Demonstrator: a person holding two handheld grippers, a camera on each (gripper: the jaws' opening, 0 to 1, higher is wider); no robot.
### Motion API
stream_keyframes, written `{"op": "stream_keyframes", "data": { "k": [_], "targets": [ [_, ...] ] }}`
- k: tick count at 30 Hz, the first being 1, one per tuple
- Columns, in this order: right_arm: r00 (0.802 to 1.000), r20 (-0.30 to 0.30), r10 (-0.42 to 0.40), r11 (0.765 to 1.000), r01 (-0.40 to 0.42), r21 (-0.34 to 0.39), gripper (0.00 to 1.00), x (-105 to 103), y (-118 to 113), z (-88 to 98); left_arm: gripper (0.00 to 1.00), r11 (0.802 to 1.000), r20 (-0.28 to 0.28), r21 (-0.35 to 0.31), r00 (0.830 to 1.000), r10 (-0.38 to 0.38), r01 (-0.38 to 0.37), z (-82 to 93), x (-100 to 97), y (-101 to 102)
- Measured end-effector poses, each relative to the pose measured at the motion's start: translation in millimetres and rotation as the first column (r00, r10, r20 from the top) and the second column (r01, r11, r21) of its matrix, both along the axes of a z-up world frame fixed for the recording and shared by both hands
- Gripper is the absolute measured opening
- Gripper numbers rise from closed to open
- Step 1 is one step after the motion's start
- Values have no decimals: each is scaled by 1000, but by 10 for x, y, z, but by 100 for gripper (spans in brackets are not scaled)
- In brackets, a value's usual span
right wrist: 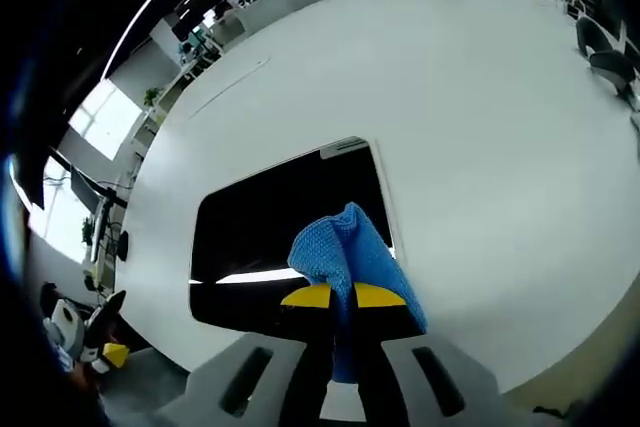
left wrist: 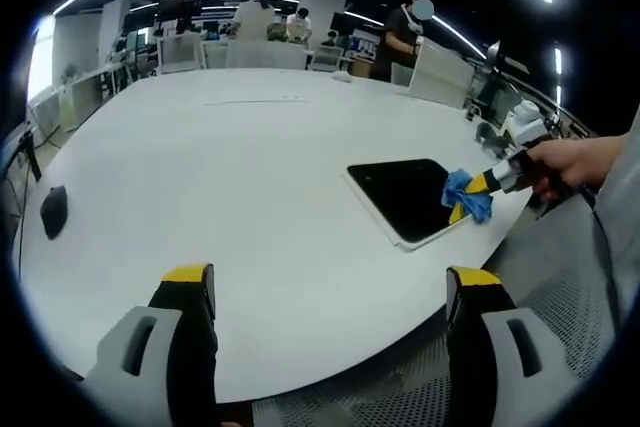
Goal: Wipe the mirror surface with the cleaning cloth until all visible marks leave the cleaned area.
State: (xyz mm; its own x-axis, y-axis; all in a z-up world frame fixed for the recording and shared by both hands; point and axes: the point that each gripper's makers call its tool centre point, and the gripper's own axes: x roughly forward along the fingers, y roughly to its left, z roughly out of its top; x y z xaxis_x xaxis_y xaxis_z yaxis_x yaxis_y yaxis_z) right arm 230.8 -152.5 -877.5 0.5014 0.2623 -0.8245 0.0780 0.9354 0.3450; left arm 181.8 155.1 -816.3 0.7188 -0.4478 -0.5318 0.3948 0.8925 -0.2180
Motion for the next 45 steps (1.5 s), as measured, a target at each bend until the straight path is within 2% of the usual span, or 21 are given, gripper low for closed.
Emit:
{"op": "stream_keyframes", "data": {
  "k": [7,10,16,28,41,43,45],
  "targets": [
    [1000,13,-1,1000,1,3,0,67,152,-16,99,1000,0,-17,1000,-19,19,23,-14,-56],
    [1000,13,-7,1000,7,7,0,91,204,-12,99,999,16,-30,1000,-21,22,66,-2,-78],
    [1000,11,10,1000,-10,18,0,120,401,-27,99,999,6,-31,999,-34,34,38,-13,-82],
    [999,8,34,999,-34,36,1,160,589,-44,99,998,-21,-3,998,-61,61,-19,-51,-105],
    [999,12,51,997,-52,53,1,195,835,-32,99,997,-20,-1,997,-71,71,-56,-36,-83],
    [998,19,66,997,-67,29,1,201,857,-33,99,997,-21,-3,997,-74,74,-46,-44,-100],
    [997,18,70,997,-71,13,1,203,865,-29,99,995,-17,24,995,-101,102,-54,-61,-124]
  ]
}}
